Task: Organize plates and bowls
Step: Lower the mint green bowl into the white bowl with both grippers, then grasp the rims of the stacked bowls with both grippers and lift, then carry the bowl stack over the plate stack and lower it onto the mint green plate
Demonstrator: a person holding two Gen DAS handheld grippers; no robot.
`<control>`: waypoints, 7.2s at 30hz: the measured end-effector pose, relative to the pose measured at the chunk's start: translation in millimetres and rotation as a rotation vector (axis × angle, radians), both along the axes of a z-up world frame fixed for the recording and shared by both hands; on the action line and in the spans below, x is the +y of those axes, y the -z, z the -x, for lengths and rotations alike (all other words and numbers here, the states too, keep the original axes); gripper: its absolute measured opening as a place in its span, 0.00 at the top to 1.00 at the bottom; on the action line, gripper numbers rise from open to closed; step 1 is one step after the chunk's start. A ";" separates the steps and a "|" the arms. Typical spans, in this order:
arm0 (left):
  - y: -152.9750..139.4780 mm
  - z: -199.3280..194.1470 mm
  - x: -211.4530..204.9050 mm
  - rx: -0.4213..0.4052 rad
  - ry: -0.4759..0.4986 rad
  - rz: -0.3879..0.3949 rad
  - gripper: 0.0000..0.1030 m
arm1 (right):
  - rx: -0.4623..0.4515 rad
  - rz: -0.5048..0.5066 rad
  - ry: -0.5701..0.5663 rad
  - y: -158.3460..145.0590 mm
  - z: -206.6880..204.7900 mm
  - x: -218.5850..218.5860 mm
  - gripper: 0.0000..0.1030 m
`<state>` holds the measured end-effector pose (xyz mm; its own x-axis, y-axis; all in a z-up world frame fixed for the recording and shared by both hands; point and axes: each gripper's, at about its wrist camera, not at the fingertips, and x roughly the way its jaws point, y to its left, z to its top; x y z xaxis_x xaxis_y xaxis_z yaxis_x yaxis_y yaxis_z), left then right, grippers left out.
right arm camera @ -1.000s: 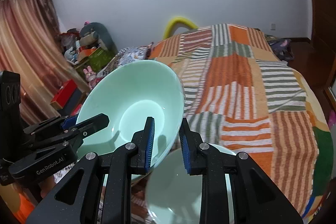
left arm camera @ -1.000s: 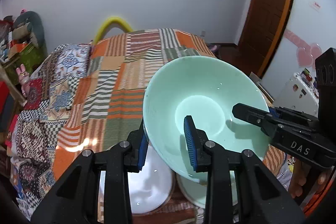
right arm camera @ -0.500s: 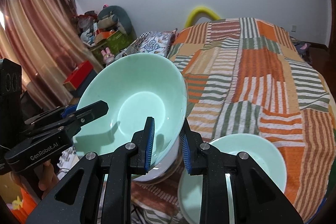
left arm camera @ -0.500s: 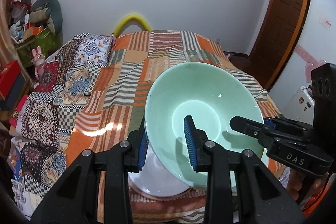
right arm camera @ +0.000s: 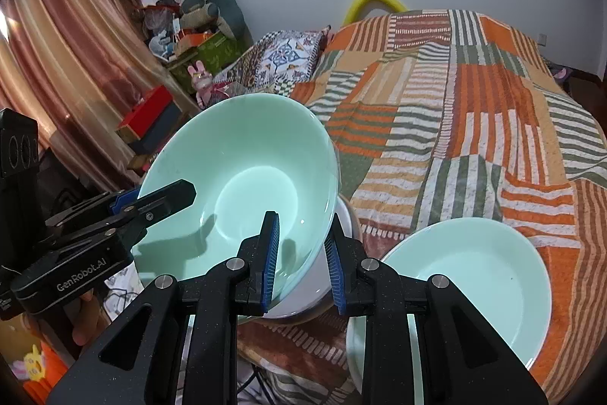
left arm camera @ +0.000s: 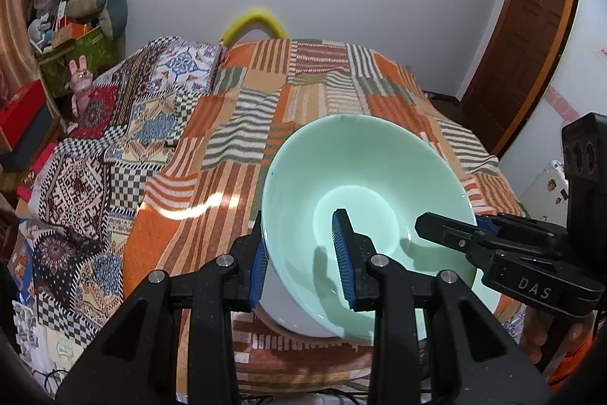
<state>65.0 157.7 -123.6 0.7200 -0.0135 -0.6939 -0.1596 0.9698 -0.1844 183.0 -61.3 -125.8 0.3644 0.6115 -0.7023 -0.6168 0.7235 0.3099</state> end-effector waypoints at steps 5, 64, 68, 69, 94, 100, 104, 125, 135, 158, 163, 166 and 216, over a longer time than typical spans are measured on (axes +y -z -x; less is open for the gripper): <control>16.7 -0.7 4.1 0.038 -0.011 0.033 0.69 | 0.018 0.030 -0.007 9.1 2.6 5.8 0.77; 62.6 -6.6 17.2 0.125 -0.079 -0.004 0.69 | 0.031 0.124 -0.031 34.3 -1.0 16.3 0.52; 52.7 -0.8 18.2 0.103 -0.079 0.009 0.68 | -0.005 0.105 -0.036 22.3 3.4 13.5 0.50; 51.1 0.9 18.3 0.097 -0.079 0.011 0.68 | -0.014 0.106 -0.035 20.0 4.1 13.3 0.50; 112.8 -4.4 35.4 0.213 -0.054 0.186 0.55 | 0.096 0.140 0.015 56.8 -18.9 11.6 0.50; 119.4 -12.4 33.1 0.225 -0.041 0.208 0.60 | 0.123 0.144 0.000 64.3 -22.7 16.9 0.59; 121.1 -14.2 32.1 0.225 -0.034 0.225 0.66 | 0.138 0.158 -0.010 72.9 -24.2 20.0 0.64; 105.5 -9.6 22.7 0.218 -0.086 0.111 0.69 | 0.126 0.182 0.001 69.4 -15.9 21.4 0.66; 82.2 1.6 20.0 0.163 -0.102 0.093 0.69 | 0.096 0.139 0.005 50.6 -7.5 18.5 0.66; 5.8 20.7 -36.3 0.010 -0.023 -0.003 0.69 | -0.020 -0.013 0.089 -9.5 12.4 -38.8 0.66; -2.2 20.1 -51.8 0.002 0.005 -0.013 0.69 | -0.039 -0.027 0.115 -14.7 14.5 -54.8 0.66; -6.4 19.2 -62.6 -0.002 0.022 -0.022 0.69 | -0.050 -0.030 0.131 -17.5 16.4 -65.5 0.66; 41.0 -49.0 -155.9 0.218 0.219 -0.057 0.69 | 0.059 -0.025 0.325 14.0 -3.3 -160.5 0.66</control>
<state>114.0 1.8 -164.6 0.5382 -0.1084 -0.8358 0.0247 0.9933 -0.1130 186.3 -221.8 -139.9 0.5022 0.4876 -0.7141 -0.3357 0.8710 0.3586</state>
